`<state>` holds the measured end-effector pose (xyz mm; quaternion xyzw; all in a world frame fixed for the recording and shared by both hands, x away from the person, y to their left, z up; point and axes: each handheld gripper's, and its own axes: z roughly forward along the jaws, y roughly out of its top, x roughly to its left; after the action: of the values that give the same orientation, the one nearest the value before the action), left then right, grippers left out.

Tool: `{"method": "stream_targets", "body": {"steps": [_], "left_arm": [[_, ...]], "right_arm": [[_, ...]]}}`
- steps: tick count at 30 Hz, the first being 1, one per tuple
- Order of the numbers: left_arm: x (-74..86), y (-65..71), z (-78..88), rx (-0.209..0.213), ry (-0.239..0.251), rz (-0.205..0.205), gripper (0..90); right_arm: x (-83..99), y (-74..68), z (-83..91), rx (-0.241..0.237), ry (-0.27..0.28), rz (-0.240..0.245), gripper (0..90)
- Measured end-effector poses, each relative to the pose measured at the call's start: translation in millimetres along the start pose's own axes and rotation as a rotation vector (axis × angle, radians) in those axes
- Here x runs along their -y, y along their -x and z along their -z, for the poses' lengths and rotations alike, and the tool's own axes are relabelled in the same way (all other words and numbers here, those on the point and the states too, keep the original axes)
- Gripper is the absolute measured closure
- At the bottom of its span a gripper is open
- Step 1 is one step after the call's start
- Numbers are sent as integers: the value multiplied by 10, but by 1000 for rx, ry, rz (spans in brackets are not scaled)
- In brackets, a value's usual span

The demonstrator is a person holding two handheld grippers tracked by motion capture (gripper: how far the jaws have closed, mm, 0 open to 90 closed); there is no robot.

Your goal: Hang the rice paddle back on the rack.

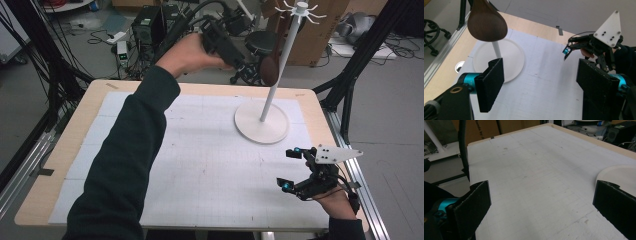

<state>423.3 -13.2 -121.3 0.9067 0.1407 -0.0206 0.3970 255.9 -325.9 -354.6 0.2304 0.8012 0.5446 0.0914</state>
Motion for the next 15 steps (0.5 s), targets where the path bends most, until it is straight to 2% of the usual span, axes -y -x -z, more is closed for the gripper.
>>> {"method": "stream_targets", "body": {"steps": [9,15], "left_arm": [[468,46,60,0,30,15,162],[674,102,79,-34,40,15,72]], "right_arm": [[-42,-36,-20,-20,7,-16,4],[-60,-51,-36,-23,12,-18,4]]}}
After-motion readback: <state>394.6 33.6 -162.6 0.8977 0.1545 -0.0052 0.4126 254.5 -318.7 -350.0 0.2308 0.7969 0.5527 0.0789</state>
